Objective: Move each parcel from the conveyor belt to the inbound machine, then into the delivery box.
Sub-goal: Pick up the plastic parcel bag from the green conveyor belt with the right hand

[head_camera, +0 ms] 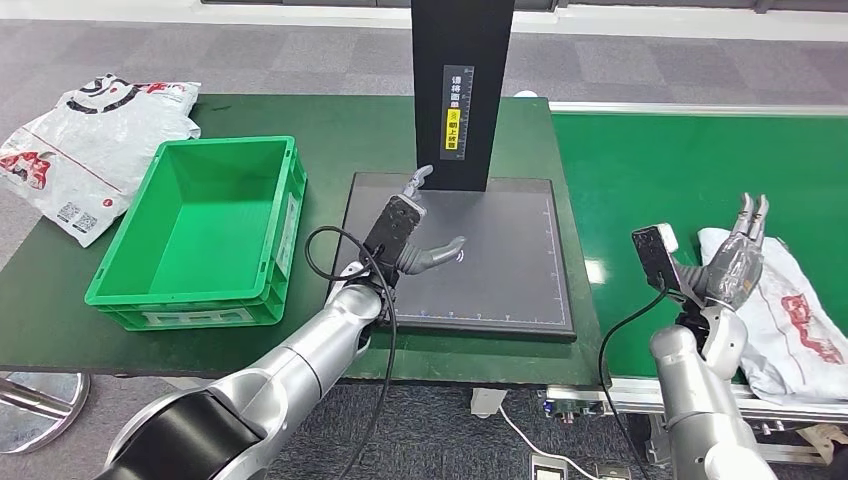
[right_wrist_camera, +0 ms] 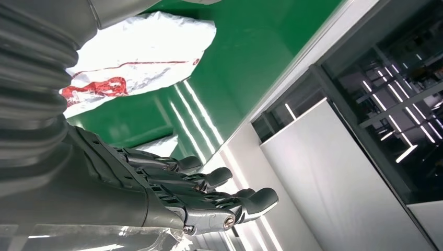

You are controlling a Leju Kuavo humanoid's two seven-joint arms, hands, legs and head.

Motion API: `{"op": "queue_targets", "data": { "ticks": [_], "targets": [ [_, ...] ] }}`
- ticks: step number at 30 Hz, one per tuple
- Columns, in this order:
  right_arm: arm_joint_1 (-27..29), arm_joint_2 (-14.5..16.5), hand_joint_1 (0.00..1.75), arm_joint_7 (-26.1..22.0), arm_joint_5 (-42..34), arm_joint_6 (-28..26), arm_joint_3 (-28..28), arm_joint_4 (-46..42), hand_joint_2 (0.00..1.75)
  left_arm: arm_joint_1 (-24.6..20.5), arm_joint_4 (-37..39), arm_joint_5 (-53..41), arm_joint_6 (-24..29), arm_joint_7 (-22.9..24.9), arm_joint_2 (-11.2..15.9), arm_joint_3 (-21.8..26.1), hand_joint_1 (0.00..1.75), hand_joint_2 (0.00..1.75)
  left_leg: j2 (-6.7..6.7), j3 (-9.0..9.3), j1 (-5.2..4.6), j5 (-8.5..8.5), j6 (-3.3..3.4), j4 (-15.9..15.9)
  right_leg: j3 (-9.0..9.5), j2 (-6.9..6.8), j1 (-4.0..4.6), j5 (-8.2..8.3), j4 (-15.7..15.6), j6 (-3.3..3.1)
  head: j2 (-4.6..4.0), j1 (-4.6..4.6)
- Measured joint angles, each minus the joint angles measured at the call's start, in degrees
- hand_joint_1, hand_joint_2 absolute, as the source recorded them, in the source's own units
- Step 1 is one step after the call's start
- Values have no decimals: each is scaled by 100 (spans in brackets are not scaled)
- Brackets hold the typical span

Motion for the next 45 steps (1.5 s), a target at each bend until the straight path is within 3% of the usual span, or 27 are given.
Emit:
{"op": "queue_targets", "data": {
  "ticks": [2, 3, 6, 8, 16, 37, 40, 45],
  "targets": [
    [-5, -32, 0, 300, 301, 8, 0, 54, 175, 5, -4, 80, 72, -41, 7, 0, 0, 175, 0, 1, 0, 0, 0, 0, -1, 0, 0, -1, -1, 0, 0, 0],
    [-5, -98, 0, 701, 677, 12, 1, 161, 175, 11, -13, 161, 127, -82, 24, 0, 0, 175, -1, 3, 0, -1, 1, 0, 1, -1, 0, -3, -2, 2, -1, -1],
    [126, -425, 0, 2621, 1800, 14, 1, 533, 175, 46, -52, 362, 217, -198, 131, 1, 0, 175, -40, 3, 0, -3, 9, 0, 23, -42, 0, -19, -4, 15, -1, 1],
    [236, -579, 0, 3323, 1953, 11, 0, 650, 175, 74, -63, 394, 222, -221, 217, 3, 0, 175, -56, 3, -1, -4, 9, 0, 28, -56, -2, -22, -2, 14, 0, 2],
    [301, -765, 0, 3255, 2059, 7, 0, 907, 175, 100, -90, 392, 241, -237, 285, 23, 0, 175, -24, 12, -6, -14, 8, 0, 23, -23, -7, -23, -3, 14, -1, 2],
    [296, -800, 0, 3383, 2119, 62, 0, 1222, 175, 128, -125, 306, 250, -220, 282, 26, 0, 175, -20, 13, -7, -16, 8, 0, 22, -20, -8, -23, -2, 14, 0, 2],
    [291, -819, 0, 3313, 1966, 356, 0, 1304, 175, 130, -126, 290, 248, -208, 284, 28, 0, 175, -21, 12, -7, -16, 9, 0, 23, -21, -8, -24, -2, 14, 1, 2],
    [308, -828, 0, 2808, 1255, 1413, -150, 1381, 175, 134, -131, 233, 193, -199, 303, 44, 0, 175, -21, 12, -7, -16, 9, 0, 22, -21, -9, -24, -3, 14, 0, 1]
  ]
}}
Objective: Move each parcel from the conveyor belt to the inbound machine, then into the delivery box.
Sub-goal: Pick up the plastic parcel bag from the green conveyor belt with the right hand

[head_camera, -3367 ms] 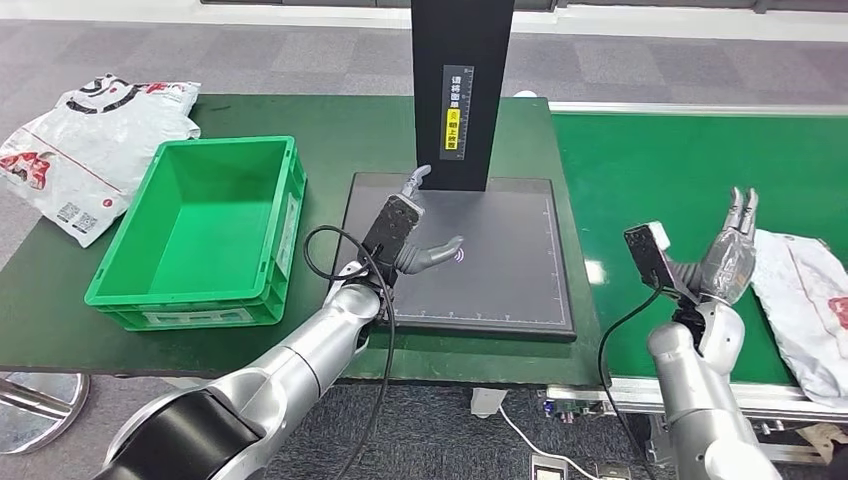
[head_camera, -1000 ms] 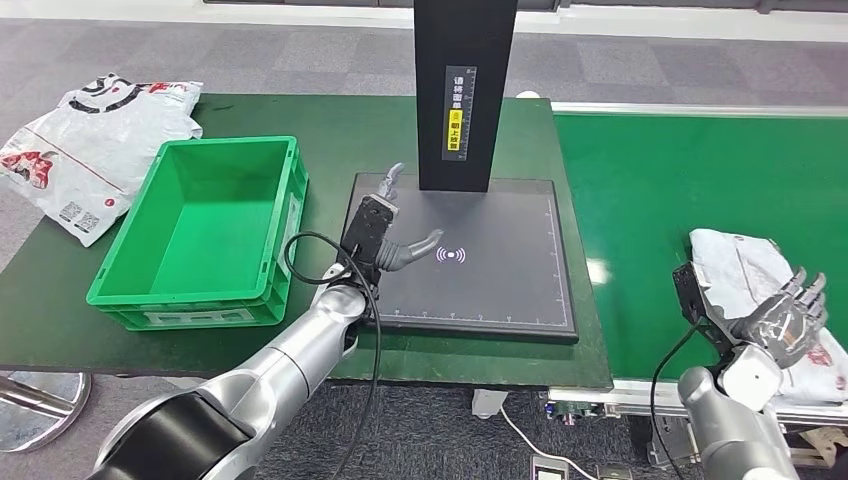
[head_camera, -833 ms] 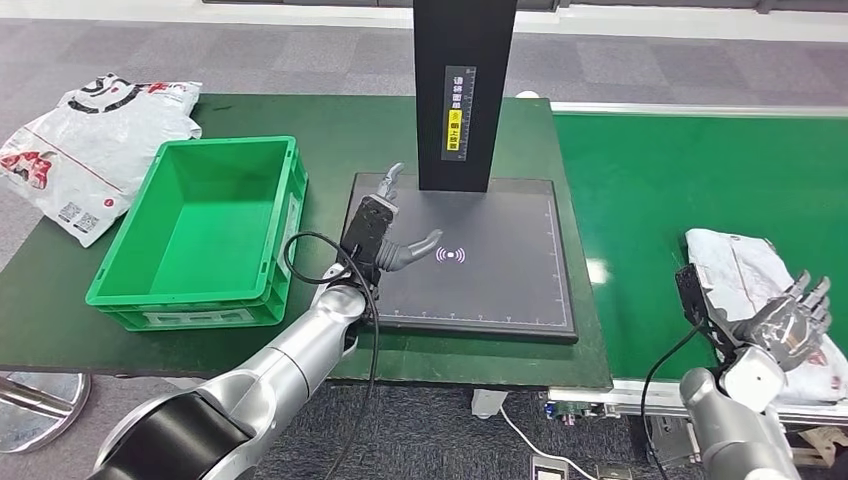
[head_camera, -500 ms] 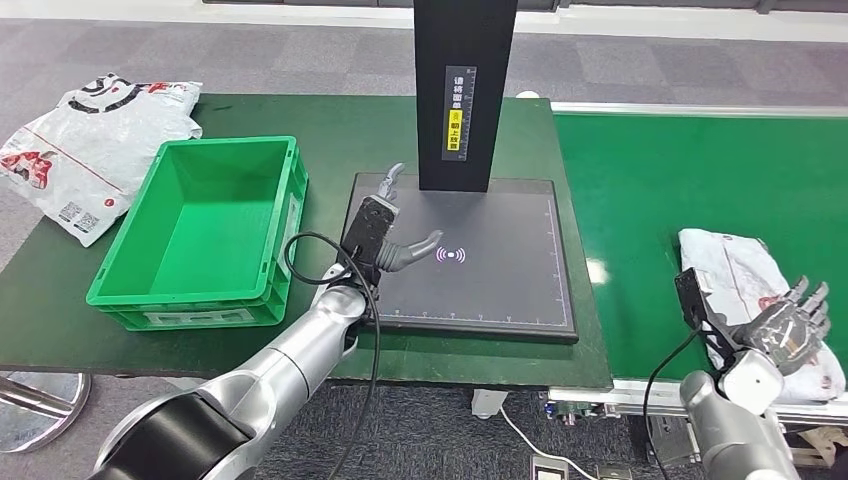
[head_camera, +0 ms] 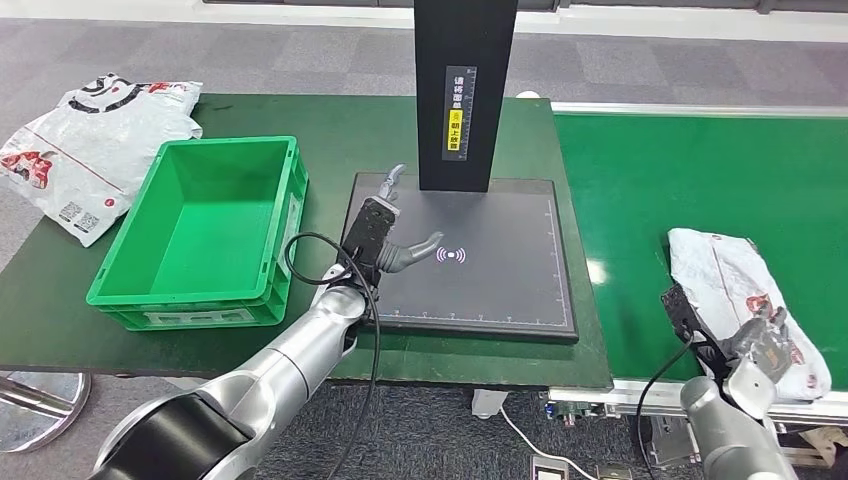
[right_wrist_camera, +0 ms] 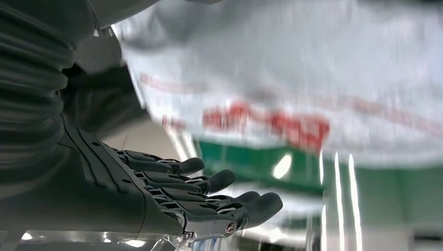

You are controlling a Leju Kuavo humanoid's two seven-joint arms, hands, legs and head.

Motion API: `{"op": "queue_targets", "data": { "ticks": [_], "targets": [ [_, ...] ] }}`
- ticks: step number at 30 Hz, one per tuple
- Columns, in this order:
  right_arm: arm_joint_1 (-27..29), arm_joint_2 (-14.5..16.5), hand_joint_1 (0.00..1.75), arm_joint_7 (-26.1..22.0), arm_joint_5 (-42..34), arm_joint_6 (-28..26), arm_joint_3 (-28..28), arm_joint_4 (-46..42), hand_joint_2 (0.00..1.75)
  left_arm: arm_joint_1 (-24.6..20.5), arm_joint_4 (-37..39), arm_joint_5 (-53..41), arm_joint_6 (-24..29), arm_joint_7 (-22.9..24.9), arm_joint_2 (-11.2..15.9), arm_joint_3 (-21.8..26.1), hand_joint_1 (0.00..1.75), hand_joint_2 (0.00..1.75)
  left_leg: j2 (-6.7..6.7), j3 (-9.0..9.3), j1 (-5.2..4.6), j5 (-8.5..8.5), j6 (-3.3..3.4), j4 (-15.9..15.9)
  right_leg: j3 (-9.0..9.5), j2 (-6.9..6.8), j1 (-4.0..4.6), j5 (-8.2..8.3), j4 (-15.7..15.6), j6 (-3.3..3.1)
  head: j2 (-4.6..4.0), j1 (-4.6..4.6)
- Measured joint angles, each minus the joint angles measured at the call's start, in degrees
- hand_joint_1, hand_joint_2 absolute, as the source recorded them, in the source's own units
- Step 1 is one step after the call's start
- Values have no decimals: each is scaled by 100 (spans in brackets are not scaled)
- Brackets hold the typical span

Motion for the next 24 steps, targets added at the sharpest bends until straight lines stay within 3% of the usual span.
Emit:
{"op": "queue_targets", "data": {
  "ticks": [6, 22, 24],
  "targets": [
    [21, -23, 0, -221, -274, 296, -222, 12, 175, 17, -7, -30, -31, -2, 51, 23, 0, 175, 1, 0, 0, 0, 0, 0, -1, 1, 0, 0, 0, 0, -1, 0],
    [73, -182, 2, -140, -251, 1155, -274, 94, 175, 23, -7, -61, -72, -3, 84, 36, 0, 175, 0, 0, 0, 0, 0, 0, 1, 0, 0, 0, 0, 0, 1, 1],
    [83, -208, 87, -138, -265, 1216, -273, 95, 175, 23, -7, -65, -77, -3, 91, 38, 0, 175, 0, 0, 0, 0, 0, 0, 1, 0, 0, 0, 0, 0, 1, 1]
  ]
}}
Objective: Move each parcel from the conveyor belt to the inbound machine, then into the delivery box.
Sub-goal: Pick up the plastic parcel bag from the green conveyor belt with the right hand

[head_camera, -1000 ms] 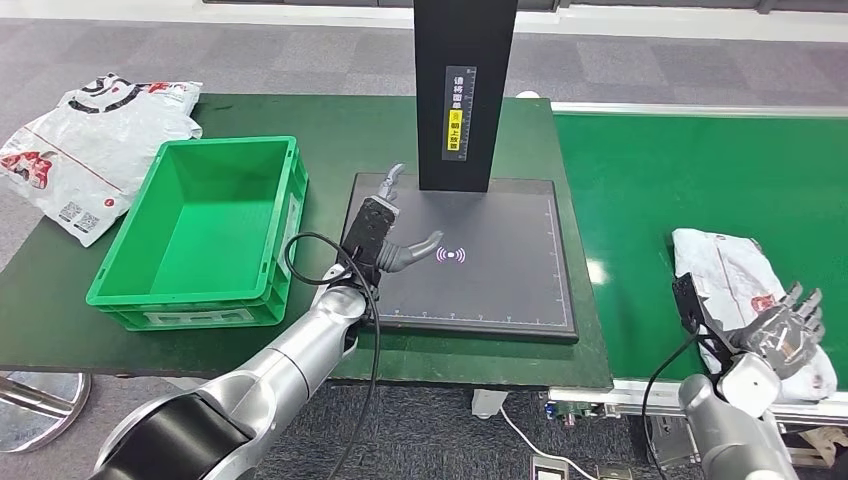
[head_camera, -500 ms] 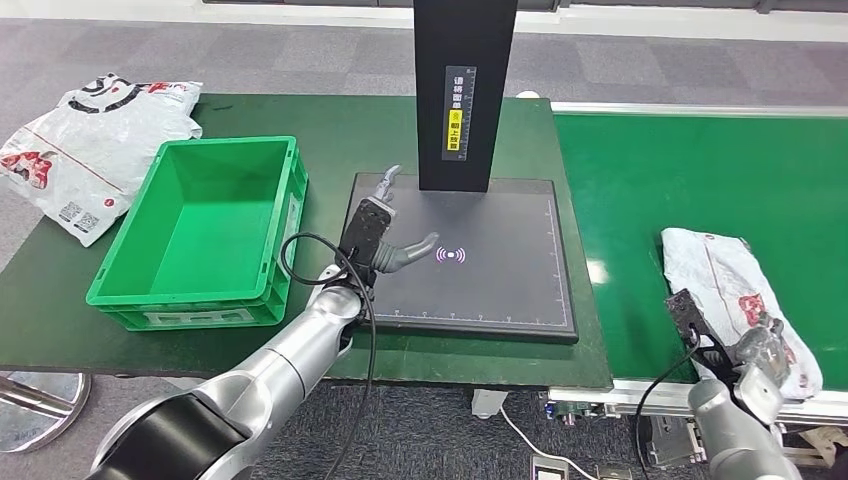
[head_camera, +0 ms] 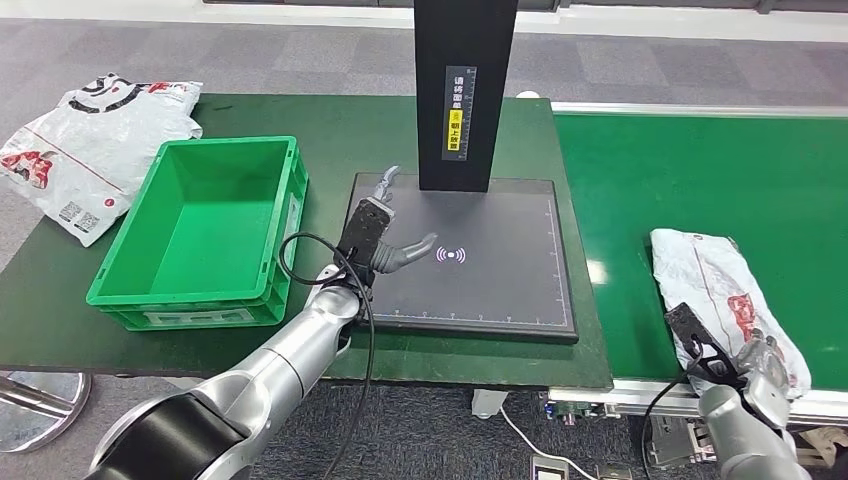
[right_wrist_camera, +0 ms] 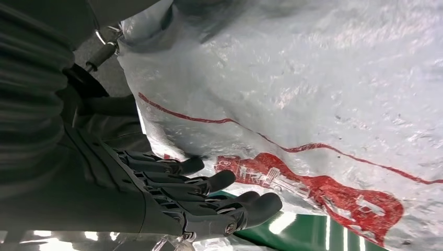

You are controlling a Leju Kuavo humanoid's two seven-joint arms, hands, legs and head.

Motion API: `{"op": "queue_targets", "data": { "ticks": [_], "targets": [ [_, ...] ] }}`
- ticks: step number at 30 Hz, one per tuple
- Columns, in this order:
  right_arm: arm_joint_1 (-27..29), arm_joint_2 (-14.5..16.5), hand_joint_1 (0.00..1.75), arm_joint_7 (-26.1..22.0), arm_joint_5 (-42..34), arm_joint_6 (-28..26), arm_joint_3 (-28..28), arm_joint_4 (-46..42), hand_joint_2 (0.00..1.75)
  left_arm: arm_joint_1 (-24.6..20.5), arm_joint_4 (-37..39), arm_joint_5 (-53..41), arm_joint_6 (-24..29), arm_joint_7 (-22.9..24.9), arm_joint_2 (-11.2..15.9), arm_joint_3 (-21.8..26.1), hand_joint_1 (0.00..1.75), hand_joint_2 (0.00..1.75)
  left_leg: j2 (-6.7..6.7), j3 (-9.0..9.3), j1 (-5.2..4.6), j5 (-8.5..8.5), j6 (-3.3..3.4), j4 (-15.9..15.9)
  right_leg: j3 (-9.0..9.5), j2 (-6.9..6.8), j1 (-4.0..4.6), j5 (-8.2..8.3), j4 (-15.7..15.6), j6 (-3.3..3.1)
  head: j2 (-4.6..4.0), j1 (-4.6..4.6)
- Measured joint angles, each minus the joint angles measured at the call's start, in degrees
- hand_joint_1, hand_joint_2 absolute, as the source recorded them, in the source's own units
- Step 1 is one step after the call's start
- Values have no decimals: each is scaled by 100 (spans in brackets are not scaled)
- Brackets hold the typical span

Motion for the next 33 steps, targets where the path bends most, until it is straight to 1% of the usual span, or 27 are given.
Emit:
{"op": "queue_targets", "data": {
  "ticks": [2, 8, 11, 18, 33],
  "targets": [
    [3, -18, 173, 7, -21, 123, 0, 1, 175, 0, 0, -3, -2, 0, 3, 1, 0, 175, 0, 0, 0, 0, 0, 0, 0, 0, 0, 0, 0, 0, -1, 0],
    [-4, -137, 175, -60, -154, 1147, 3, 4, 175, 1, 0, -54, -28, -7, 31, 40, 0, 175, -2, 1, 0, 0, 1, 0, 4, -4, 0, -1, -1, 1, -1, -1],
    [-33, -213, 175, -151, -183, 1412, 7, 4, 175, 6, 0, -55, -38, -30, 56, 92, 0, 175, -2, 5, 1, -1, 2, 0, 9, -5, 1, -1, -1, 1, -1, -2],
    [-76, -249, 175, -283, -252, 1630, 38, 4, 175, 29, -3, -60, -43, -53, 102, 139, 0, 175, -2, 9, 1, -2, 4, 0, 14, -5, 1, -3, -2, 4, -1, -2],
    [-87, -238, 175, -330, -331, 1618, 108, 4, 175, 94, -68, -77, -41, -70, 133, 152, 0, 175, -8, 9, 0, -5, 8, 1, 19, -12, -1, -7, -2, 8, -1, -2]
  ]
}}
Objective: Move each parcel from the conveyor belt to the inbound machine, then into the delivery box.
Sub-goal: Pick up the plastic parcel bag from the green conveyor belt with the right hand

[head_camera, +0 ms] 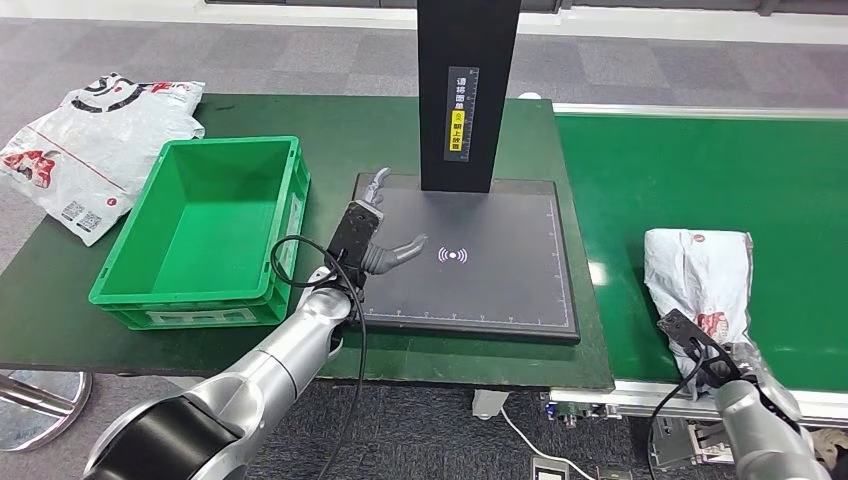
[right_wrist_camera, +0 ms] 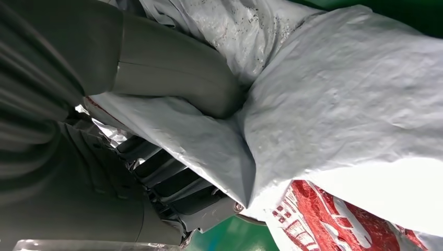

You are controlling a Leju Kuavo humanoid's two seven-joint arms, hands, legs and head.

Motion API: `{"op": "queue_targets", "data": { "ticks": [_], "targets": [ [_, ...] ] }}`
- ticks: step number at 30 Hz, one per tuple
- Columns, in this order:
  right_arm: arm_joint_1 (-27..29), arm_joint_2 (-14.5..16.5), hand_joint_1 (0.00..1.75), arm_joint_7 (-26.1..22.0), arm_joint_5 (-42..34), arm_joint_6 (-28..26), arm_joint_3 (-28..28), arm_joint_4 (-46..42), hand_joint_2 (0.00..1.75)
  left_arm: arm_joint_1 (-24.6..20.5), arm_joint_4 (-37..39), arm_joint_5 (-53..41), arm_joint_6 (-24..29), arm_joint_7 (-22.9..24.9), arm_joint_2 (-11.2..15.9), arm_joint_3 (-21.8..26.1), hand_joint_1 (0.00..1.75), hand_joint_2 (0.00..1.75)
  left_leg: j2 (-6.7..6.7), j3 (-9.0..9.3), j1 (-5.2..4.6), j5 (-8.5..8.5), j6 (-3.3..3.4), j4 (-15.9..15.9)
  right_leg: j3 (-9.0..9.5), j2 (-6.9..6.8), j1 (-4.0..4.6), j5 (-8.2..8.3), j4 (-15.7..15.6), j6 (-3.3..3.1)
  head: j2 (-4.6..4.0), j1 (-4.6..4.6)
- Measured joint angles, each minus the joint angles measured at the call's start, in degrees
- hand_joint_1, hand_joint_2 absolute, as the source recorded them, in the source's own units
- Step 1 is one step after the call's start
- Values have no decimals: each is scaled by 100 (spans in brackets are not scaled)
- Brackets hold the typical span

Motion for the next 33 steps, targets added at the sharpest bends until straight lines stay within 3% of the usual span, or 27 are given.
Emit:
{"op": "queue_targets", "data": {
  "ticks": [29, 31, 33],
  "targets": [
    [6, 19, 175, -64, -72, -58, 1, -7, 175, 7, -13, -40, 67, -5, 20, 0, 0, 175, -1, 0, 0, 0, 1, 0, 3, -1, 0, 0, 0, 1, 0, 1],
    [77, 104, 175, -513, -395, -512, -1, -241, 175, 4, -12, -205, 512, -21, 29, 0, 0, 175, -4, -7, -2, 2, 1, -1, 1, -1, -1, 3, 4, -1, 0, 3],
    [162, 286, 175, -1219, -682, -1717, 66, -903, 175, -21, -9, -382, 1145, -26, 54, 0, 0, 175, 15, -14, -14, 4, 0, -1, -21, 17, -12, 9, 12, -5, 0, 1]
  ]
}}
